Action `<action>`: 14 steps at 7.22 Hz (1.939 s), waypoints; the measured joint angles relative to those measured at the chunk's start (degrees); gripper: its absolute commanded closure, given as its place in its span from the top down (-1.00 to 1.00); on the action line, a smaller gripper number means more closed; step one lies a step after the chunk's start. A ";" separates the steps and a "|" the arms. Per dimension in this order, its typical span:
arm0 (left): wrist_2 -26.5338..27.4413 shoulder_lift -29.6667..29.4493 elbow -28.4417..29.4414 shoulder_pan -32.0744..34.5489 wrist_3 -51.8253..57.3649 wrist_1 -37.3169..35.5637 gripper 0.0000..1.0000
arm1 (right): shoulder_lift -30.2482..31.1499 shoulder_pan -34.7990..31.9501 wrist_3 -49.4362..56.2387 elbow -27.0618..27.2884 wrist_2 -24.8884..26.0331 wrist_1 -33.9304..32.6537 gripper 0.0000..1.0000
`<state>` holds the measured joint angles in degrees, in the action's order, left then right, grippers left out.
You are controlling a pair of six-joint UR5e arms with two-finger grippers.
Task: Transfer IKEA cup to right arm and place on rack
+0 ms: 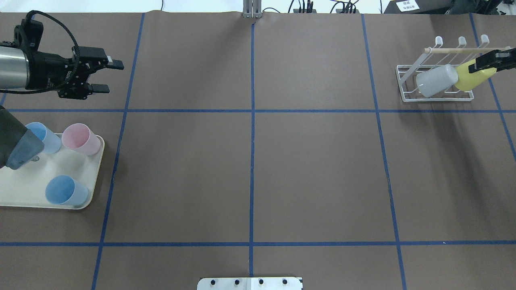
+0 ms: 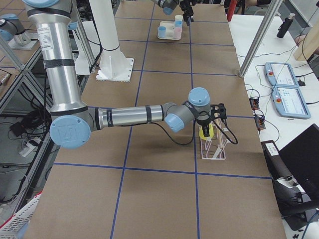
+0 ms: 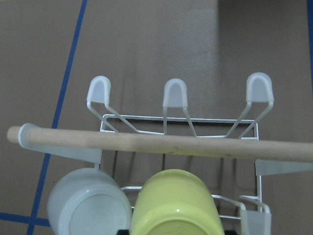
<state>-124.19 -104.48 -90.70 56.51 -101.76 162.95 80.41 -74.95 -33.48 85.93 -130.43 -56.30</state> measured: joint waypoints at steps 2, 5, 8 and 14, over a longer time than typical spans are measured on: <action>-0.34 0.08 -0.05 0.52 0.11 0.00 1.00 | -1.48 0.82 -0.16 -1.52 0.10 0.37 0.98; -3.83 2.15 -0.07 3.91 6.52 -0.02 1.00 | -3.12 1.33 -0.17 -2.29 -0.01 0.15 0.98; -6.24 8.98 -0.50 5.17 17.03 -1.20 1.00 | -4.50 1.71 -0.94 -2.60 -0.24 0.11 0.98; -0.57 22.50 -16.97 2.54 40.34 -31.96 0.99 | -5.08 2.55 -2.92 -1.84 -0.37 0.71 0.98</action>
<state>-124.76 -81.98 -107.67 59.05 -61.42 130.99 75.32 -72.40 -36.41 84.09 -130.80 -55.59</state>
